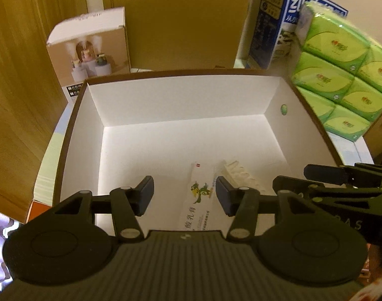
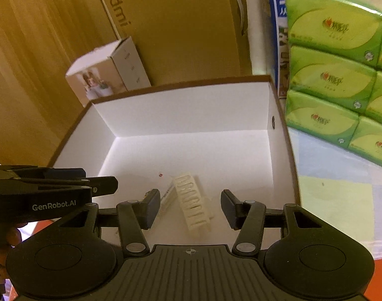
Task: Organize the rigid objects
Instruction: 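Carry the medicine box and blister strip into the brown box and release both, then withdraw both tools from the brown box back over the table, then grasp the lavender tube with the right tool while the left tool approaches the white repeater, then grasp the white four-antenna repeater with the left tool and lift it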
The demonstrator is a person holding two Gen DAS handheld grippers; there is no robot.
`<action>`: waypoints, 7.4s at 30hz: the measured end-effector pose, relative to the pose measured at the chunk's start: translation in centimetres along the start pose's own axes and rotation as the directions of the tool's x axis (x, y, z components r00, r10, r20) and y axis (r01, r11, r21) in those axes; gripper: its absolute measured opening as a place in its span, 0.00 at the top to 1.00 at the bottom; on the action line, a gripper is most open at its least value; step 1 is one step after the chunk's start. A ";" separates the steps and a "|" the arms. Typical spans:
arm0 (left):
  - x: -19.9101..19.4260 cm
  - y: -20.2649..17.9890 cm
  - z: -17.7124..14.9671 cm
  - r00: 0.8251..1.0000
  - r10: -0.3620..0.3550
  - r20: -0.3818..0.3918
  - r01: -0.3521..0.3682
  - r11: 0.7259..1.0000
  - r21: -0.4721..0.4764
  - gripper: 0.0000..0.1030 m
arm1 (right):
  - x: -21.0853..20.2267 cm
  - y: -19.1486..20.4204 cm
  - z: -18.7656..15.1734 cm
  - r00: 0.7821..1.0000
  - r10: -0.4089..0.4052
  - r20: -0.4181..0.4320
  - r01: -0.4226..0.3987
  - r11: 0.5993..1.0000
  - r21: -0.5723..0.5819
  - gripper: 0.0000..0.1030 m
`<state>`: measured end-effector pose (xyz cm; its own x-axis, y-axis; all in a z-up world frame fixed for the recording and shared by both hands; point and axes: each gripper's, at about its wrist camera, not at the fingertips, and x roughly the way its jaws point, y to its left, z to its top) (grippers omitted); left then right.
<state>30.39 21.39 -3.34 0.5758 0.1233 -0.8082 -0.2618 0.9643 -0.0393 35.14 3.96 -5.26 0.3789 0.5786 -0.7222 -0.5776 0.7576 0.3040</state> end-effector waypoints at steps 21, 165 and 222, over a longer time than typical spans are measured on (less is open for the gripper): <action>-11.6 -5.8 -8.5 0.997 -0.015 0.082 0.017 1.000 -0.022 0.52 | -13.8 -2.2 -6.9 0.991 0.106 0.080 -0.108 0.994 0.022 0.49; -7.2 -11.1 -24.9 0.918 -0.310 -0.248 0.396 0.775 0.493 0.41 | -22.6 -11.8 -30.8 0.904 -0.379 -0.195 0.426 0.783 0.454 0.71; -16.4 -10.6 -28.5 0.996 0.082 0.021 -0.079 0.992 -0.096 0.50 | -19.6 -6.6 -27.0 0.974 0.027 -0.224 -0.059 0.989 -0.137 0.72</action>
<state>1.67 2.46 -6.38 0.5691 0.2066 -0.7959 -0.3797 0.9246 -0.0314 12.04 -20.55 -9.90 0.1916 0.5170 -0.8343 -0.6927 0.6734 0.2582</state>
